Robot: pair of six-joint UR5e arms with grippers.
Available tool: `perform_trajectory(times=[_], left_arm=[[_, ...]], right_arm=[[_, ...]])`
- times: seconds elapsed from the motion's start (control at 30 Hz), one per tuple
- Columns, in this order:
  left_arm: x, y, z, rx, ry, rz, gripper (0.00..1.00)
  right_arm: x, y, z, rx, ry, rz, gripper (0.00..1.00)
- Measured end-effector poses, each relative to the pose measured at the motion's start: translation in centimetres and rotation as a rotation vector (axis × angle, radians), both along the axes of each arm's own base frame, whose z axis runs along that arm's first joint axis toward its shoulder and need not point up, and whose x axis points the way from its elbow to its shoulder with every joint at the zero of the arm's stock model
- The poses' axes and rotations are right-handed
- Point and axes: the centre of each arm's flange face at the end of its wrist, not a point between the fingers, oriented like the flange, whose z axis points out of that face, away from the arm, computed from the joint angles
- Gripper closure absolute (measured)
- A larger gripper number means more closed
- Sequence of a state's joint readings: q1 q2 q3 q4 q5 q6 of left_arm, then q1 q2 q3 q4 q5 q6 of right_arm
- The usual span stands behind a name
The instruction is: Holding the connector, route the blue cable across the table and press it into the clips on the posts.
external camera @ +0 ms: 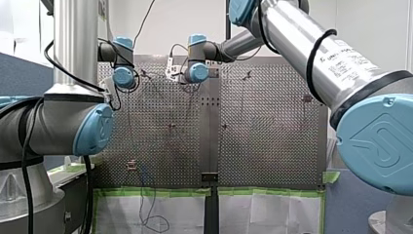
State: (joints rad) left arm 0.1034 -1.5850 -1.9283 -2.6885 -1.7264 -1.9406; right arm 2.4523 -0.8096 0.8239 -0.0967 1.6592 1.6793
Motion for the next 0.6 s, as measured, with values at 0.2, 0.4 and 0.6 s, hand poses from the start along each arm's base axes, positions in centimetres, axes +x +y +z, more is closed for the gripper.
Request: perform_trajectory(times=[0.2,0.4,0.6], left_arm=[[-1.7,-0.6,-0.1,-0.004,0.045,-0.007,0.0],[-3.5,-1.5,-0.1,-0.007,0.087,-0.026,0.0],[-5.2,-2.5,1.2,0.013,0.076,-0.046,0.0]], right_arm=[[0.2,-0.3,-1.4,0.014,0.015,-0.002,1.0],[0.1,-0.5,-1.8,0.018,0.021,-0.004,1.0],[0.1,-0.5,-1.8,0.02,0.022,-0.005,1.0]])
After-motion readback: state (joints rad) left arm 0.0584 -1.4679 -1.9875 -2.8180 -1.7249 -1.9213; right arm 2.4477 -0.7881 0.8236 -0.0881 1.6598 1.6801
